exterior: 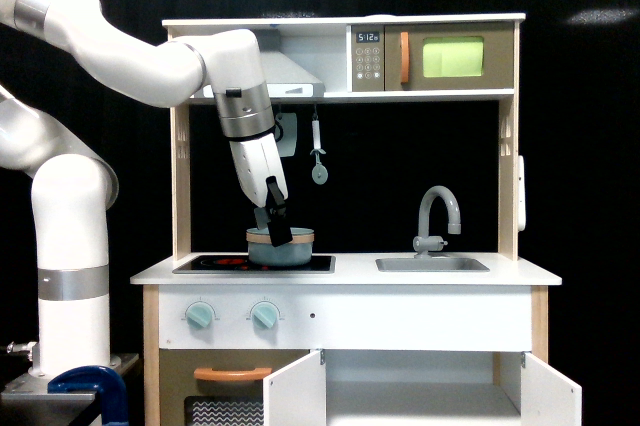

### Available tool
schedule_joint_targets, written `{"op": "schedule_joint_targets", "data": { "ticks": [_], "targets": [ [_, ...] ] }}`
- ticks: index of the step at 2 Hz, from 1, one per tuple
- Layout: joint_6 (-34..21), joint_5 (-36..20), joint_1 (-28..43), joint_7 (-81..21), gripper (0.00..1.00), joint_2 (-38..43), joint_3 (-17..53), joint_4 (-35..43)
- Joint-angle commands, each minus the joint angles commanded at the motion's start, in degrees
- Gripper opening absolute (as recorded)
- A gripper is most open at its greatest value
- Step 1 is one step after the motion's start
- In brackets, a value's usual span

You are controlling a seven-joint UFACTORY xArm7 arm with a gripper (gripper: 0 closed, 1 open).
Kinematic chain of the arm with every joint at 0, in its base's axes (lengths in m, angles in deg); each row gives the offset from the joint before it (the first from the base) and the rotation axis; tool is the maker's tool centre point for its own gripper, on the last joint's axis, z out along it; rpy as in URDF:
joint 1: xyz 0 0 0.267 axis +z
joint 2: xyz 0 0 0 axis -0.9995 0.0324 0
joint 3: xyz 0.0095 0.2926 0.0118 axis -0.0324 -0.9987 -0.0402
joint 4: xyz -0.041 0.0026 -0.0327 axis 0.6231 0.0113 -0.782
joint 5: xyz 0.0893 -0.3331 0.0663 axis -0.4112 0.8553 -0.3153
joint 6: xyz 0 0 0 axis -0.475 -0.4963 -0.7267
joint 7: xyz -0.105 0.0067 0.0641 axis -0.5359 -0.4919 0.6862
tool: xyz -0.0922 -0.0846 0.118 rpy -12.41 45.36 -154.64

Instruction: Put the bowl inside the kitchen cabinet

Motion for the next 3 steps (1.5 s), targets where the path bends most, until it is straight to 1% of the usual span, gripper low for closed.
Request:
{"op": "schedule_joint_targets", "data": {
  "ticks": [1, 2, 3],
  "targets": [
    [2.61, -2.37, 3.4, 0.33, 1.0, 2.9, -1.12, -0.66],
    [3.94, -1.07, 4.68, 10.67, 1.0, 9.21, -8.93, 5.62],
    [5.28, -5.94, 9.13, 2.25, 1.0, 9.98, -4.51, 6.14]
  ]
}}
